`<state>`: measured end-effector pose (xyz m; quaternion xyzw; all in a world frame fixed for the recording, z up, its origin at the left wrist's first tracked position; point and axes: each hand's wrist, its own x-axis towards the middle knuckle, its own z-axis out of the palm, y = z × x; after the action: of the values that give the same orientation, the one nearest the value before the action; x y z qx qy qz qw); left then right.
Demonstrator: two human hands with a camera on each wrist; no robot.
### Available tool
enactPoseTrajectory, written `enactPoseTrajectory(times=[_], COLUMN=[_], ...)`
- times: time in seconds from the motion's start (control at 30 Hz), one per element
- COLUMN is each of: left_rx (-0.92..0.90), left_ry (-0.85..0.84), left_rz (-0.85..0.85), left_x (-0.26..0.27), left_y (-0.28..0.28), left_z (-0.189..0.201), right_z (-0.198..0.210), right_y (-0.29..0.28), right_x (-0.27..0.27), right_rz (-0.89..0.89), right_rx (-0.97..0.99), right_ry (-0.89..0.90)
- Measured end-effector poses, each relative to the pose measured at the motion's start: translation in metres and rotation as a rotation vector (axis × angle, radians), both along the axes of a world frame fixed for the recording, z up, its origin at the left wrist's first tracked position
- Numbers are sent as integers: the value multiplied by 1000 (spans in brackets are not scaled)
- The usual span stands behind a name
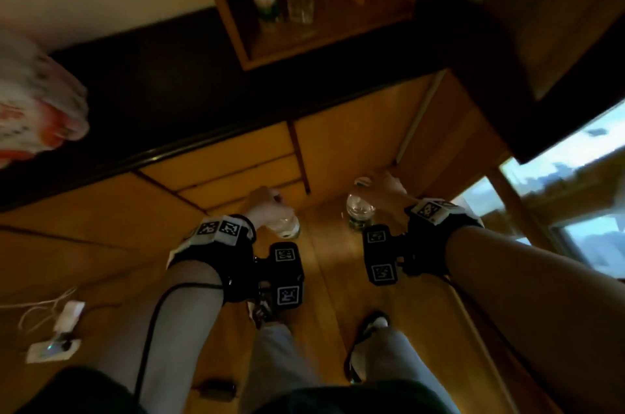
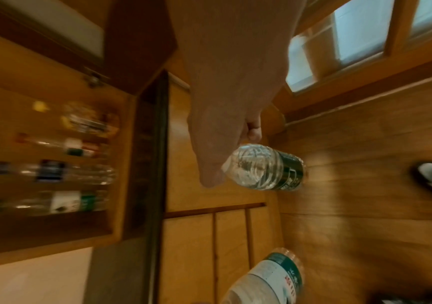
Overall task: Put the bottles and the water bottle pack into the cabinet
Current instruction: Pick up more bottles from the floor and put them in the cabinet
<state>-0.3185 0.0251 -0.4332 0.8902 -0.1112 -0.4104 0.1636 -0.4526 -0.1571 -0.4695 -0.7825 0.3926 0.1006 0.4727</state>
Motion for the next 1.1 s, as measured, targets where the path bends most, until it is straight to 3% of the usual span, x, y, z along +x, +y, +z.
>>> enactPoseTrajectory(times=[0.17,0.3,0.57,0.7,1.1], left_rx=[-163,-207,-366,-408,-367], left_ry=[-142,-231,-343,-366,-342], left_rz=[-78,-128,-141,-116,-1], left_x=[21,39,86,124,228], left_y=[-31,-56,-102,-131,-193], left_z=[63,120,208,212,183], right_z=[70,133,217,228,194], right_y=[-25,-45,-95,-121,-187], right_x=[20,35,64,88,174], right_rz=[46,129,69,54,-64], right_rx=[42,-85,-189,-227,-202], right_ry=[-192,-253,-384,-378,-245])
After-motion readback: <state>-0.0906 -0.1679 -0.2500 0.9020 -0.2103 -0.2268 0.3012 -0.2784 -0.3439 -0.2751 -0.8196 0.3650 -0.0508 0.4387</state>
